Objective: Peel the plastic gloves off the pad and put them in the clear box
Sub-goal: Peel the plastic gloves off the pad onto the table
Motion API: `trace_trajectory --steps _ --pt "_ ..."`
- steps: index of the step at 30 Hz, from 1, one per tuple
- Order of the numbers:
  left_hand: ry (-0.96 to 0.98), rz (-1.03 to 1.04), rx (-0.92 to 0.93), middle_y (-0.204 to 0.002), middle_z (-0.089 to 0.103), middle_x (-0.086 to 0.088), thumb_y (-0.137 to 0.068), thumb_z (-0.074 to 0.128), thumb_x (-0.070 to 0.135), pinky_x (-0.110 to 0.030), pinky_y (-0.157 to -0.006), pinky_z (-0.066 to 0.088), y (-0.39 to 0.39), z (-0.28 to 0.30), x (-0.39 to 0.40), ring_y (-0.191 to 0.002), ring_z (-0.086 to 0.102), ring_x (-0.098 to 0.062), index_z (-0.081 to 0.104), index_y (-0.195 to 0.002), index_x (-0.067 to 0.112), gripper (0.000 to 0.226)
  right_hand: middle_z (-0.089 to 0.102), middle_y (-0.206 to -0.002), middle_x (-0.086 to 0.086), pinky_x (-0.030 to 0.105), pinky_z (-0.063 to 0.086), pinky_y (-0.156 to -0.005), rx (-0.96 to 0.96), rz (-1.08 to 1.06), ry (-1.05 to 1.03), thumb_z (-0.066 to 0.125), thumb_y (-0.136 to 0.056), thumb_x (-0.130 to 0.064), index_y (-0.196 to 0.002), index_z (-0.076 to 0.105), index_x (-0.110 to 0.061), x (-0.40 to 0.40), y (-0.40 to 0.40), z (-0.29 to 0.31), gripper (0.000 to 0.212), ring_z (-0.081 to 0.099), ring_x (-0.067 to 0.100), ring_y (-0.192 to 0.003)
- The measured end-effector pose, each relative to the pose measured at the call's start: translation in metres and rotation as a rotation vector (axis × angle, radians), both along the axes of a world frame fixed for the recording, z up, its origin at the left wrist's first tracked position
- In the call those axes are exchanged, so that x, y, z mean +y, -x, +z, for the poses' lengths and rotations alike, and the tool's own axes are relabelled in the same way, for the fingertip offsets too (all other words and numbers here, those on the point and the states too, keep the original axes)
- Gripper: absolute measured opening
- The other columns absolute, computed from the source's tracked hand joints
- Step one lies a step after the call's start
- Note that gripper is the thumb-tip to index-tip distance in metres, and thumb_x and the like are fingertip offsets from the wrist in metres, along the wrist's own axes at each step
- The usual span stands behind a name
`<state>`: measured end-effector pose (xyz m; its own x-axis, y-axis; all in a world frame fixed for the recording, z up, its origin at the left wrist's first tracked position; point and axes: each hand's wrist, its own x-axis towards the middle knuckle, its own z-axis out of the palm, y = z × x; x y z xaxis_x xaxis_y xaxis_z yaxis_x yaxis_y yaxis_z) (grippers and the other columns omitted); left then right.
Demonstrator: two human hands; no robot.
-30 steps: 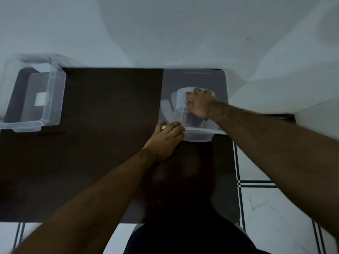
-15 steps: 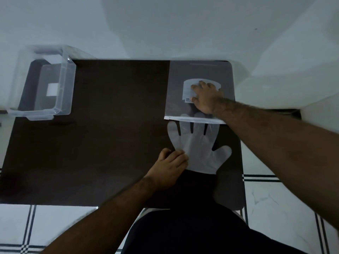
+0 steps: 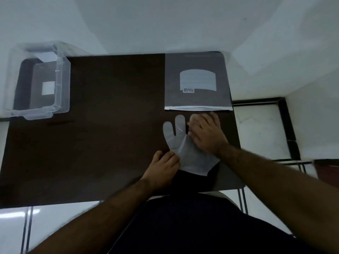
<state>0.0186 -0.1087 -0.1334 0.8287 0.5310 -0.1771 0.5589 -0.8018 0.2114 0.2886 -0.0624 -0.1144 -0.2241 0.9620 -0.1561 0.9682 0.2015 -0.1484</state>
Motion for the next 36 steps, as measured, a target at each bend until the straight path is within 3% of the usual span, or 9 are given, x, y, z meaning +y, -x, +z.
trace_trajectory --steps 6,11,18,24,28,32,36 --pt "-0.031 -0.043 -0.048 -0.127 0.066 -0.001 -0.076 0.084 0.032 -0.052 -0.101 0.051 0.005 -0.001 -0.008 -0.124 0.052 -0.025 0.071 -0.114 0.023 0.041 0.067 -0.123 0.007 0.052 0.040 -0.103 -0.030 0.045 -0.016 0.044 -0.104 -0.052 -0.115 0.067 -0.024 -0.073 0.025 -0.014 0.038 0.060 0.031 -0.114" --pt "-0.049 -0.034 -0.047 -0.122 0.066 0.000 -0.077 0.084 0.035 -0.050 -0.101 0.049 0.009 0.002 -0.019 -0.120 0.055 -0.025 0.072 -0.111 0.025 0.037 0.065 -0.124 0.004 0.051 0.039 -0.101 -0.043 0.052 0.020 0.044 -0.104 -0.053 -0.119 0.064 -0.026 -0.087 0.032 -0.014 0.037 0.059 0.028 -0.114" --pt "-0.045 0.073 -0.029 -0.126 0.068 0.002 -0.090 0.071 0.035 -0.051 -0.103 0.050 0.021 0.008 -0.043 -0.120 0.061 -0.024 0.069 -0.121 0.025 0.033 0.063 -0.127 0.004 0.051 0.037 -0.106 -0.023 0.071 0.066 0.036 -0.105 -0.055 -0.122 0.061 -0.026 -0.085 0.031 -0.014 0.042 0.056 0.028 -0.117" --pt "0.022 0.288 0.031 -0.142 0.065 0.002 -0.098 0.063 0.041 -0.054 -0.111 0.047 0.036 0.020 -0.073 -0.133 0.059 -0.023 0.062 -0.142 0.028 0.046 0.062 -0.129 0.003 0.053 0.038 -0.105 -0.024 0.084 -0.005 0.037 -0.105 -0.055 -0.119 0.065 -0.024 -0.086 0.031 -0.010 0.044 0.056 0.027 -0.119" --pt "0.083 0.519 -0.031 -0.142 0.066 0.003 -0.102 0.060 0.035 -0.050 -0.113 0.042 0.043 0.026 -0.089 -0.134 0.058 -0.022 0.064 -0.141 0.027 0.040 0.063 -0.124 0.003 0.052 0.040 -0.104 0.077 0.077 -0.036 0.045 -0.104 -0.055 -0.115 0.068 -0.023 -0.093 0.048 -0.001 0.041 0.057 0.027 -0.116" --pt "0.126 0.694 -0.131 -0.137 0.069 0.003 -0.104 0.060 0.026 -0.046 -0.106 0.044 0.050 0.031 -0.094 -0.129 0.060 -0.023 0.069 -0.137 0.025 0.034 0.066 -0.110 -0.002 0.046 0.044 -0.097 0.128 0.153 -0.004 0.051 -0.101 -0.056 -0.105 0.067 -0.026 -0.103 0.081 -0.001 0.034 0.060 0.021 -0.106" --pt "0.184 0.785 -0.167 -0.140 0.068 0.003 -0.107 0.058 0.026 -0.043 -0.106 0.044 0.058 0.031 -0.094 -0.131 0.058 -0.020 0.069 -0.139 0.024 0.034 0.066 -0.099 -0.006 0.041 0.046 -0.090 0.114 0.136 0.070 0.050 -0.095 -0.069 -0.098 0.067 -0.028 -0.109 0.111 -0.002 0.044 0.060 0.017 -0.094"
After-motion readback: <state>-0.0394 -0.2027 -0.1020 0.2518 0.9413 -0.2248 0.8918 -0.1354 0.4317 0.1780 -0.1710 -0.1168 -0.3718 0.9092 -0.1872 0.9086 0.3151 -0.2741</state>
